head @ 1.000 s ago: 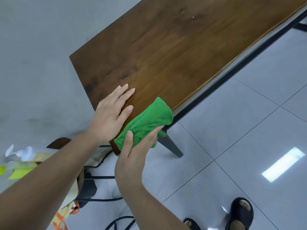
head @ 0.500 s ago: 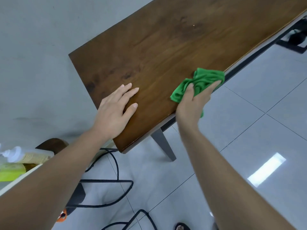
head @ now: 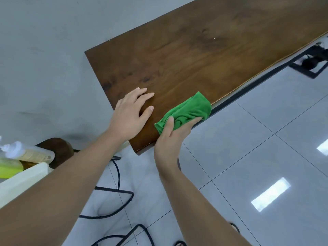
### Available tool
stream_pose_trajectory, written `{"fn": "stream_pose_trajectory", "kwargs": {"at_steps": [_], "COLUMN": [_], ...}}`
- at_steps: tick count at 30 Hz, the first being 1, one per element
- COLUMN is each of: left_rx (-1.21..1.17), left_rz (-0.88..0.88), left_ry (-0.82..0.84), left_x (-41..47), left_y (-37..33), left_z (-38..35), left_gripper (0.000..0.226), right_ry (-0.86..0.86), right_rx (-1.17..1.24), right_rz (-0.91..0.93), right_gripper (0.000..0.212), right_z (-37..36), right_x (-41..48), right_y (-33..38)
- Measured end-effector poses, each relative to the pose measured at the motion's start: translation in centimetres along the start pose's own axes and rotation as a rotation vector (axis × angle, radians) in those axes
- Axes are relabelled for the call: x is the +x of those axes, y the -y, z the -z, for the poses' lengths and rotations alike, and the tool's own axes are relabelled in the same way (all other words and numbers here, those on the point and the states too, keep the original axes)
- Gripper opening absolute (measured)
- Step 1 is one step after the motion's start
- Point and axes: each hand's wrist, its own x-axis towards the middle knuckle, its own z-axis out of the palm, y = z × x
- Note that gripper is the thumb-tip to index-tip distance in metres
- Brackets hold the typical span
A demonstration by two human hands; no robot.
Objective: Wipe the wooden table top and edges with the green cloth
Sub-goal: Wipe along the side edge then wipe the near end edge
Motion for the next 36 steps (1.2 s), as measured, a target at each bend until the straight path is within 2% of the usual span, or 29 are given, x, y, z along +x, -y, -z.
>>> {"fn": "stream_pose_trajectory", "kwargs": {"at_steps": [3, 6, 12, 15, 17, 19, 20, 22, 25, 29, 34, 36], "left_rx": [-0.061, -0.218, -0.535, -0.665, -0.715, -0.784, -0.856, -0.988, -1.111, -1.388, -1.454, -1.459], "left_rz": [0.045, 0.116, 0.259, 0.368, 0.453, 0.568, 0.624, 0.698, 0.741, 0.748, 0.705, 0.712], "left_ry": [-0.057, -0.092, -0.181, -0.248, -0.294, -0.291, -0.275, -0.244, -0.260, -0.350, -0.430, -0.451], "left_x": [-0.7, -1.9, -7.7, -10.4, -11.6, -12.5, -12.9, -13.4, -13.8, -13.0, -9.9, -8.2], "left_y": [0.1, 0.5, 0.3, -0.2, -0.7, -1.4, -1.9, -3.1, -4.8, -5.8, -4.5, -3.2], "left_z": [-0.1, -0.5, -0.1, 0.9, 1.8, 2.9, 3.7, 5.4, 7.5, 9.9, 11.3, 10.9], "left_gripper": [0.046, 0.041, 0.023, 0.018, 0.017, 0.015, 0.013, 0.016, 0.033, 0.042, 0.037, 0.038], "right_ry": [0.059, 0.156, 0.372, 0.456, 0.528, 0.594, 0.633, 0.721, 0.873, 1.046, 1.084, 1.095], "right_rx": [-0.018, 0.038, 0.005, -0.055, -0.097, -0.129, -0.132, -0.172, -0.242, -0.391, -0.630, -0.711], "right_rz": [-0.016, -0.053, -0.279, -0.365, -0.402, -0.423, -0.414, -0.351, -0.177, 0.188, 0.628, 0.711], "right_gripper": [0.088, 0.088, 0.077, 0.063, 0.045, 0.027, 0.024, 0.023, 0.020, 0.040, 0.056, 0.059], "right_z": [-1.5, -1.6, 1.6, 3.1, 3.9, 4.5, 4.7, 4.8, 3.7, 0.4, -4.3, -6.1], "right_x": [-4.1, -7.0, -9.8, -10.6, -10.7, -10.6, -10.4, -9.6, -7.7, -4.0, 0.0, 1.2], "right_y": [-0.8, -0.5, 2.6, 4.9, 6.1, 7.4, 8.2, 9.5, 11.8, 13.7, 14.9, 14.0]}}
